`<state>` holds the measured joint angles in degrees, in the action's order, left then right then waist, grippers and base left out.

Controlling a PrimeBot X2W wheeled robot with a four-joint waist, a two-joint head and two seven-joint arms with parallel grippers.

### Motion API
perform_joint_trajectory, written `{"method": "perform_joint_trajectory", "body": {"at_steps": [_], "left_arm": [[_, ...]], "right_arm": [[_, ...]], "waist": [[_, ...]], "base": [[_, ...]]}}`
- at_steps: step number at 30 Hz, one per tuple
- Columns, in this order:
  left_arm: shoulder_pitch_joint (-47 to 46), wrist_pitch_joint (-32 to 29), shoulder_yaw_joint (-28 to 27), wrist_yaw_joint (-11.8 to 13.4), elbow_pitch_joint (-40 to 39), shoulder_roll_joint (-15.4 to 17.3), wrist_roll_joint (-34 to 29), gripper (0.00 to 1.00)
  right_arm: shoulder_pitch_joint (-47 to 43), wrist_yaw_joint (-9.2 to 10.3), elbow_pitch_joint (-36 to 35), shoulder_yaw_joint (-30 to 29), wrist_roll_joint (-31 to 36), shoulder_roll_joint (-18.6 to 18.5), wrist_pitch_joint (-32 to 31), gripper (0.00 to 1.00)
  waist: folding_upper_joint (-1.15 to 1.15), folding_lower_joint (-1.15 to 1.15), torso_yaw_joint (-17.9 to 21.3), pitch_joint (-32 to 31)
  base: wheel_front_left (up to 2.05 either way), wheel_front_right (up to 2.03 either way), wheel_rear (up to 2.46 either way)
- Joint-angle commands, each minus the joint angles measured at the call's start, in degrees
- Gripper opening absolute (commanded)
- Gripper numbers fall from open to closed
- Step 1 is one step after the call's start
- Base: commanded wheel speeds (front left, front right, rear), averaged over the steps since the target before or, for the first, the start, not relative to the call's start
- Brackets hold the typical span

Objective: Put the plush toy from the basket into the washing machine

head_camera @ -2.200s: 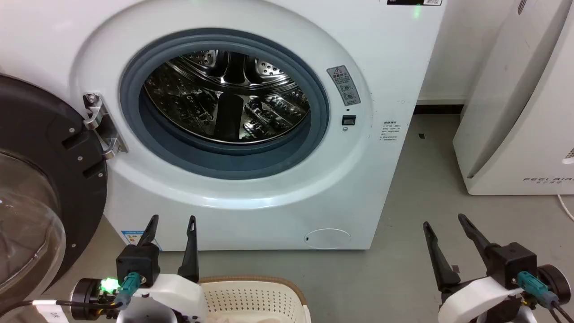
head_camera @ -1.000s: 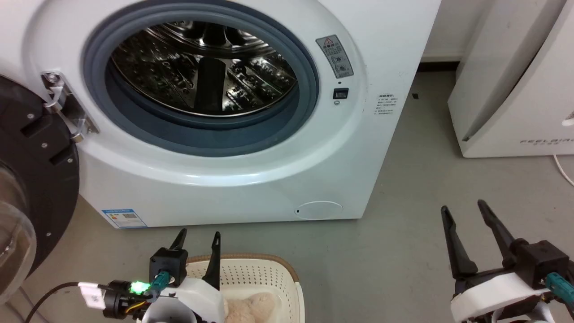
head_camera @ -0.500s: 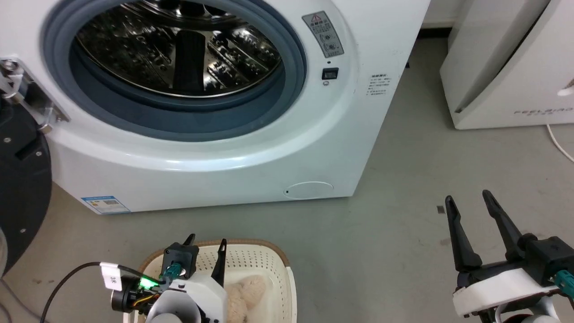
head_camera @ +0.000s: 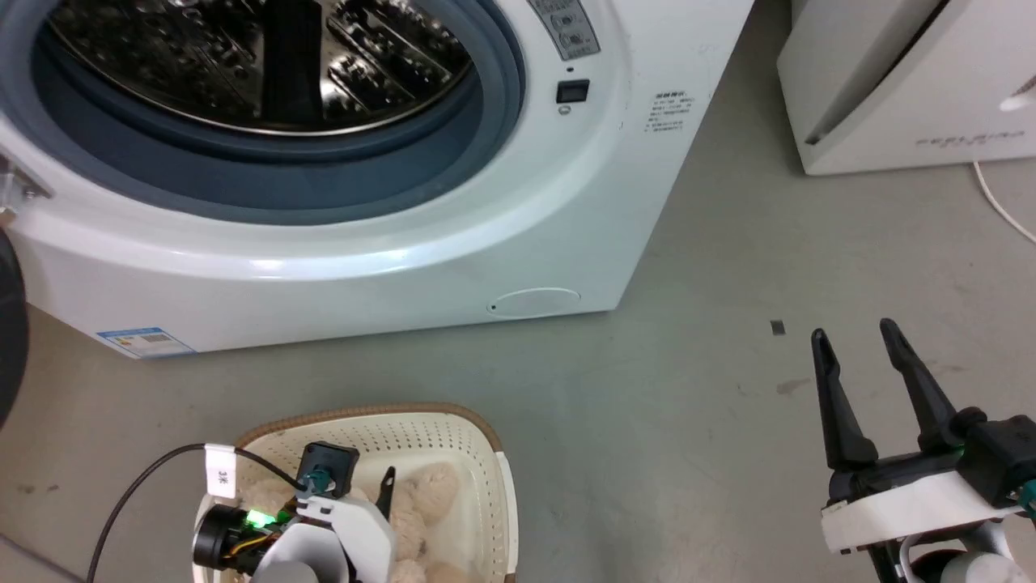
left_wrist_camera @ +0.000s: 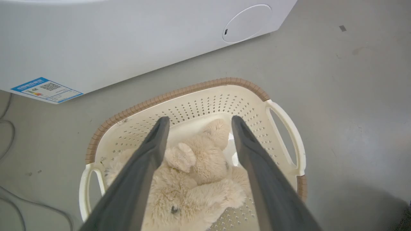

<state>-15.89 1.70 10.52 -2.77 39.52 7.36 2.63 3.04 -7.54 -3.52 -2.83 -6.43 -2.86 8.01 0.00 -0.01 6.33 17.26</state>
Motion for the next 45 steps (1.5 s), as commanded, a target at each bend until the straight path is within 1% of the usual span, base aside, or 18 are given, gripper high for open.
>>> {"method": "perform_joint_trajectory", "body": {"at_steps": [1,10,13,16,20,23,29,34,40,45], "left_arm": [[-1.71,-0.70,0.51,-0.36,2.23,0.94,0.34,1.00],[-5.16,-2.71,2.69,-0.69,7.47,2.80,0.22,1.00],[-6.63,-4.35,3.68,-0.83,9.44,3.71,0.03,1.00],[-8.39,-4.72,4.50,-1.22,11.26,4.70,0.10,1.00],[-11.09,-5.71,6.30,-1.69,13.68,5.88,-0.47,1.00],[-13.31,-6.88,9.13,-1.95,15.49,7.04,-2.45,1.00],[-17.82,-7.89,11.53,-2.27,19.09,8.48,-3.07,1.00],[-21.04,-9.63,13.43,-1.83,22.13,10.03,-3.56,1.00],[-24.05,-10.88,15.23,-2.89,25.76,11.80,-2.92,1.00],[-26.20,-12.19,17.00,-4.05,28.76,12.16,-0.85,1.00]], "right_arm": [[1.14,0.03,-0.52,-0.03,-0.86,-0.01,0.75,1.00],[2.09,0.03,-0.99,0.11,-1.98,-0.01,1.70,1.00],[2.61,0.04,-1.20,0.24,-2.49,-0.01,2.05,1.00],[3.12,0.04,-1.38,0.35,-3.06,-0.01,2.41,1.00],[3.84,0.04,-1.66,0.43,-3.81,-0.01,2.89,1.00],[4.24,0.04,-1.87,0.96,-4.87,-0.01,3.25,1.00],[5.54,0.04,-2.50,1.49,-5.23,-0.01,3.96,1.00],[6.60,0.04,-3.52,2.10,-5.02,-0.01,4.55,1.00],[7.85,0.05,-4.75,1.70,-6.47,-0.01,5.27,1.00],[8.78,0.05,-5.62,1.32,-7.53,-0.01,5.87,1.00]], "waist": [[0.00,0.01,0.73,1.41],[0.00,0.01,2.16,5.63],[0.00,0.01,2.76,7.41],[0.00,0.01,3.38,9.28],[0.00,0.01,4.17,11.72],[0.00,0.01,4.66,13.61],[0.00,0.01,5.60,17.40],[0.00,0.01,6.51,20.31],[0.00,0.01,7.72,24.13],[0.00,0.01,8.59,27.31]], "base": [[0.00,0.00,0.00],[0.00,0.00,0.00],[0.00,0.00,0.00],[0.00,0.00,0.00],[0.00,0.00,0.00],[0.00,0.00,0.00],[0.00,0.00,0.00],[0.00,0.00,0.00],[0.00,0.00,0.00],[0.00,0.00,0.00]]}}
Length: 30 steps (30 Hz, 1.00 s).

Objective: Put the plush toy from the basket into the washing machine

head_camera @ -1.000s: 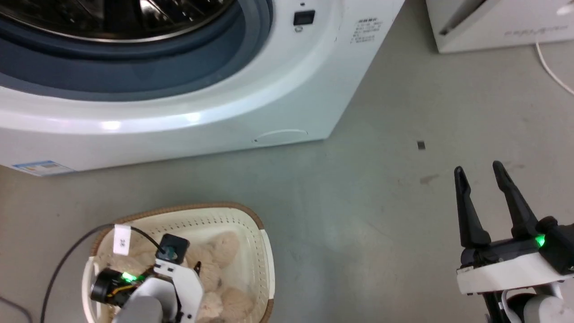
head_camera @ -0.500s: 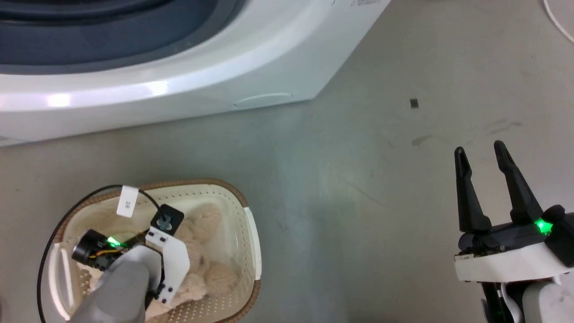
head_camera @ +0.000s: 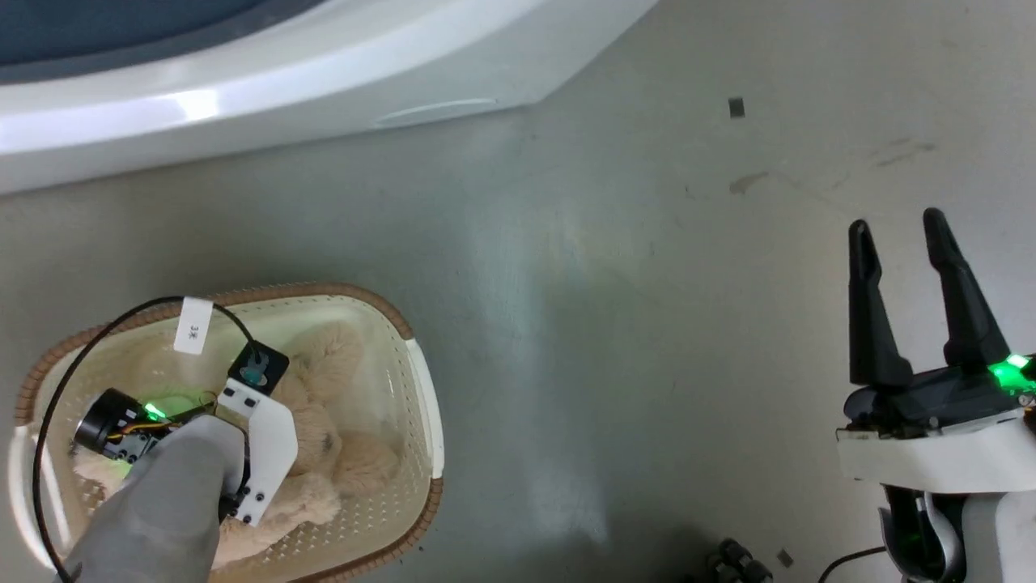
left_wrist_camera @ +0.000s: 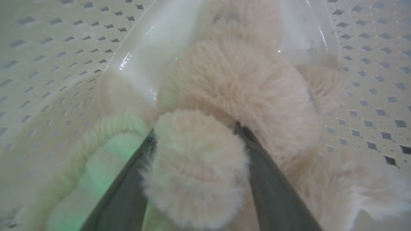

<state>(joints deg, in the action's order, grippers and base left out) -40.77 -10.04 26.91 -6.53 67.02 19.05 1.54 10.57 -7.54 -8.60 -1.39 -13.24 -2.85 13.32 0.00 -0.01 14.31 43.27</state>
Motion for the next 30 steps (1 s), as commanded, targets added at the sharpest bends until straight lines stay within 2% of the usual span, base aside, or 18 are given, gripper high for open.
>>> {"method": "perform_joint_trajectory", "body": {"at_steps": [1,8,9,10,20,30], "left_arm": [[-1.57,-1.00,1.40,-0.38,1.85,0.27,0.66,1.00],[-4.43,-4.41,8.32,-0.85,6.00,0.78,3.70,1.00],[-4.83,-5.02,9.10,-0.92,6.58,0.94,4.31,0.22],[-5.03,-5.30,9.78,-0.94,6.81,1.00,4.89,0.00],[-3.49,-3.31,13.28,-0.95,5.94,0.22,10.16,0.00],[0.65,6.31,12.97,-0.95,5.21,-2.32,14.24,0.00]], "right_arm": [[1.38,0.05,-0.66,-0.13,-0.90,-0.02,0.68,1.00],[1.98,0.05,-1.57,0.03,-2.01,-0.03,1.51,1.00],[2.05,0.05,-1.67,0.06,-2.10,-0.03,1.63,1.00],[2.07,0.05,-1.70,0.07,-2.13,-0.03,1.68,1.00],[1.44,0.05,-0.79,-0.43,-1.03,-0.03,1.68,1.00],[-1.35,0.05,0.89,-1.33,1.46,-0.03,1.68,1.00]], "waist": [[0.00,0.01,0.80,1.85],[0.00,0.01,1.97,5.52],[0.00,0.01,2.10,5.91],[0.00,0.01,2.14,6.05],[0.00,0.01,1.24,1.28],[0.00,0.01,-1.20,-9.87]], "base": [[0.00,0.00,0.00],[0.00,0.00,0.00],[0.00,0.00,0.00],[0.00,0.00,0.00],[0.00,0.00,0.00],[0.00,0.00,0.00]]}}
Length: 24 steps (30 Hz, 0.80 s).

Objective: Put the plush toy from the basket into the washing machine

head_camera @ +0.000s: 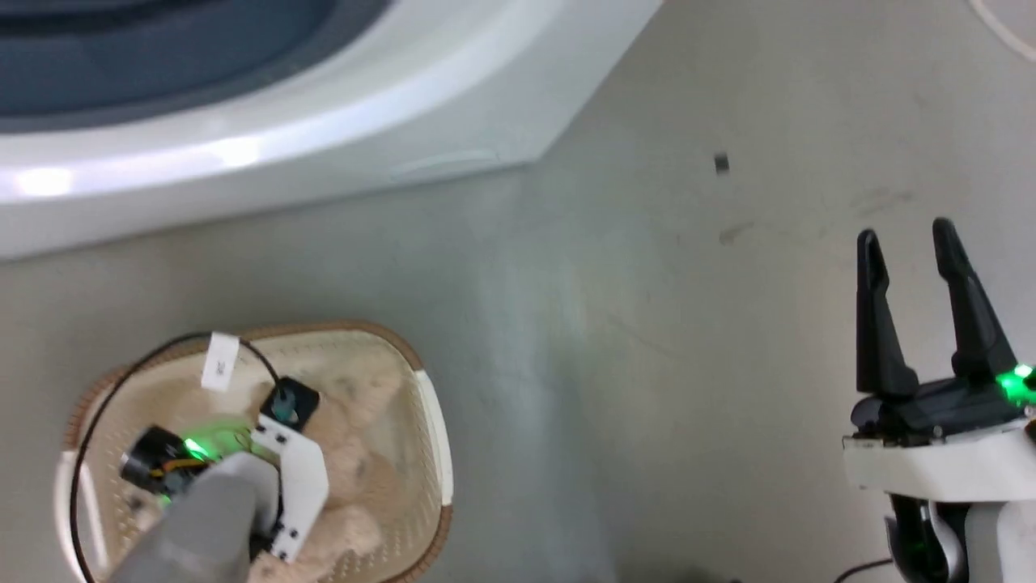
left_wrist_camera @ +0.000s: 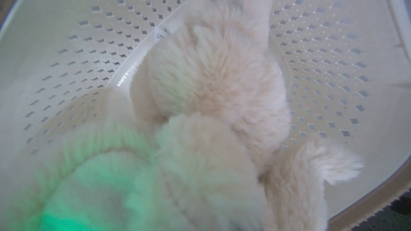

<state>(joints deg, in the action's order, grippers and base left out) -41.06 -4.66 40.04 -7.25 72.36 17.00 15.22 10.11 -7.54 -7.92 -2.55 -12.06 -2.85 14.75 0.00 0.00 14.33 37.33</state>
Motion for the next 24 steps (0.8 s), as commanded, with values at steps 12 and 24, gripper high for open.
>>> {"method": "perform_joint_trajectory", "body": {"at_steps": [12,24], "left_arm": [[5.98,13.11,-2.15,0.38,-0.13,-4.68,4.45,0.00],[10.75,19.59,-5.30,2.58,-7.53,-6.70,7.46,0.00]], "right_arm": [[-5.18,0.05,1.82,-1.56,2.39,-0.03,0.25,1.00],[-9.60,0.05,2.49,-2.46,3.29,-0.03,0.25,1.00]], "waist": [[0.00,0.00,-5.39,-17.36],[0.00,0.00,-9.46,-26.61]], "base": [[0.00,0.00,0.00],[0.00,0.00,0.00]]}}
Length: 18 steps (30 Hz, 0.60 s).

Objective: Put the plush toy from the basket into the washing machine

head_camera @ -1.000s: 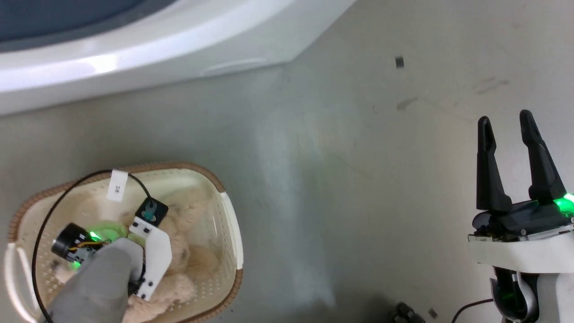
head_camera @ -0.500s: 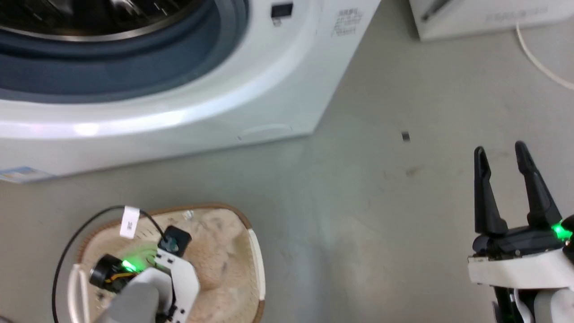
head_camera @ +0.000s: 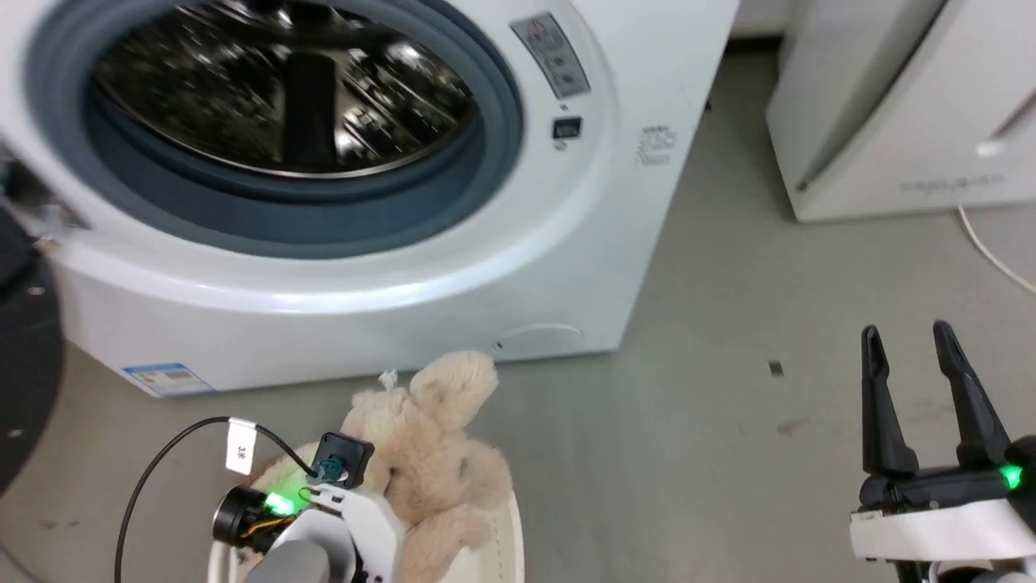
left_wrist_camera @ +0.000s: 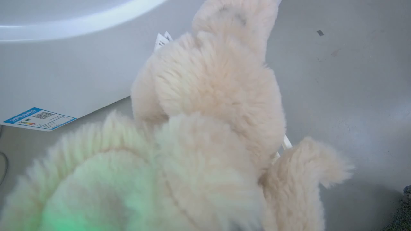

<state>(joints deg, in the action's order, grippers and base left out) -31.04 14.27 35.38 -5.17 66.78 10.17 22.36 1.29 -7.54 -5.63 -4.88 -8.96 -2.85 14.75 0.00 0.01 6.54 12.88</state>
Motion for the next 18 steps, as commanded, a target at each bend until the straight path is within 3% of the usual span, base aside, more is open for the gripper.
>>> {"method": "perform_joint_trajectory", "body": {"at_steps": [1,10,18], "left_arm": [[1.27,0.68,-1.17,0.95,-4.18,0.38,0.33,0.00],[8.56,0.72,-7.94,4.58,-26.73,3.10,-1.02,0.00],[11.30,0.72,-14.45,5.70,-42.66,4.51,-3.04,0.00]], "right_arm": [[-1.10,0.05,0.21,-0.25,0.22,-0.03,0.25,1.00],[-2.74,0.05,-0.02,-0.44,0.38,-0.03,0.25,1.00],[-2.32,0.05,-0.98,-0.19,0.32,-0.03,0.25,1.00]], "waist": [[0.00,-0.01,-1.94,-2.64],[0.00,-0.01,-3.01,-5.02],[0.00,-0.01,-1.88,-3.15]], "base": [[0.00,0.00,0.00],[0.00,0.00,0.00],[0.00,0.00,0.00]]}}
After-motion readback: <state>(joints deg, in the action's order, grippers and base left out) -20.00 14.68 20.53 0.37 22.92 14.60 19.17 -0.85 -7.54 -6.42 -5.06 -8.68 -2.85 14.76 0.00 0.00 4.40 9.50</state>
